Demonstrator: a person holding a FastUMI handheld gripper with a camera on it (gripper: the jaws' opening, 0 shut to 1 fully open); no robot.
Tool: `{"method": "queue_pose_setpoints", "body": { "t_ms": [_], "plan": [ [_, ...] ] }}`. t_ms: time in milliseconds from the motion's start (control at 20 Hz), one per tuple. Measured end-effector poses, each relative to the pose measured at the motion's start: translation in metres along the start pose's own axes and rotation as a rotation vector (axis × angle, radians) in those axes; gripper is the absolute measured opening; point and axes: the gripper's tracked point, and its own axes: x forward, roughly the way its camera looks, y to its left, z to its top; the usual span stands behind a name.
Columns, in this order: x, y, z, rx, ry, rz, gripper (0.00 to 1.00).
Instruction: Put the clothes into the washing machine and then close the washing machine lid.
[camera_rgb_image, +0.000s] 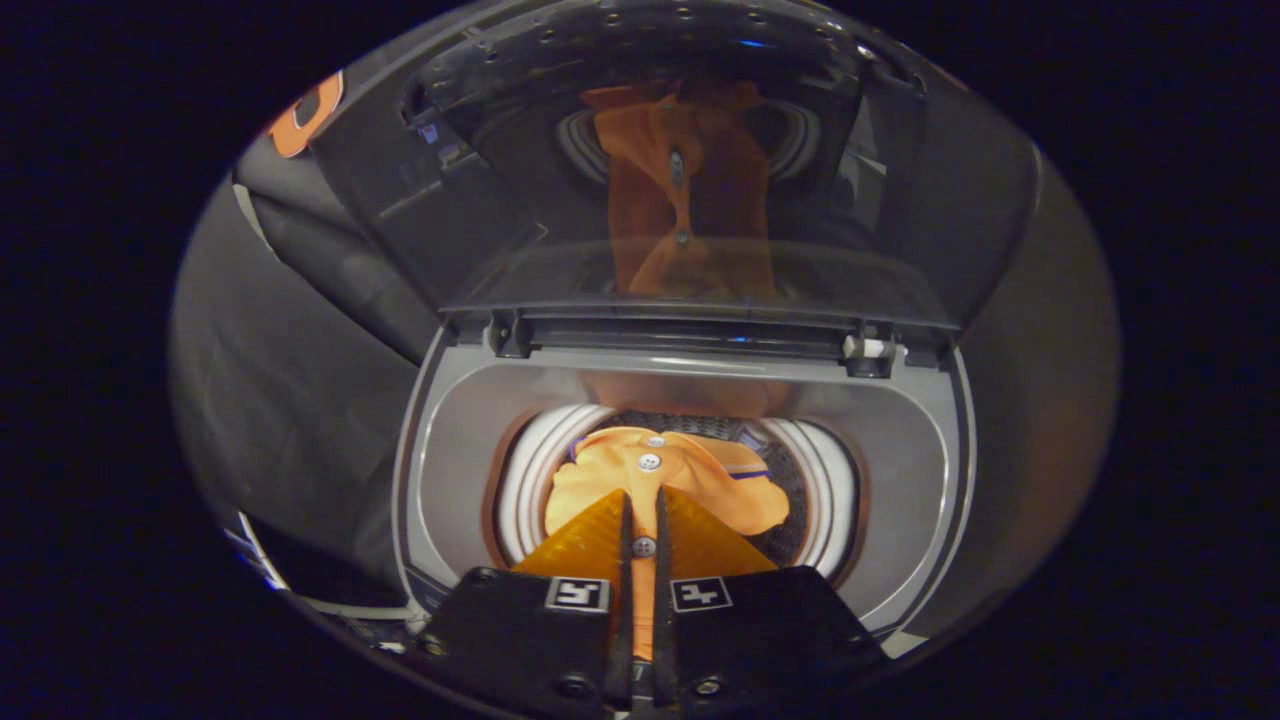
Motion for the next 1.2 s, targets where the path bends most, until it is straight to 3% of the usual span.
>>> {"method": "queue_pose_setpoints", "body": {
  "t_ms": [200, 400, 600, 900, 1050, 1200],
  "plan": [
    [-0.004, 0.001, -0.006, -0.003, 0.017, -0.004, 0.99],
    [-0.017, 0.001, -0.012, -0.019, 0.017, 0.003, 0.99],
    [-0.059, 0.012, 0.003, -0.095, -0.049, 0.044, 0.99],
    [-0.171, 0.041, 0.114, -0.280, -0.343, 0.091, 0.99],
    [-0.213, 0.056, 0.179, -0.270, -0.450, 0.109, 0.99],
    [-0.217, 0.054, 0.224, -0.210, -0.480, 0.101, 0.99]
  ]
}}
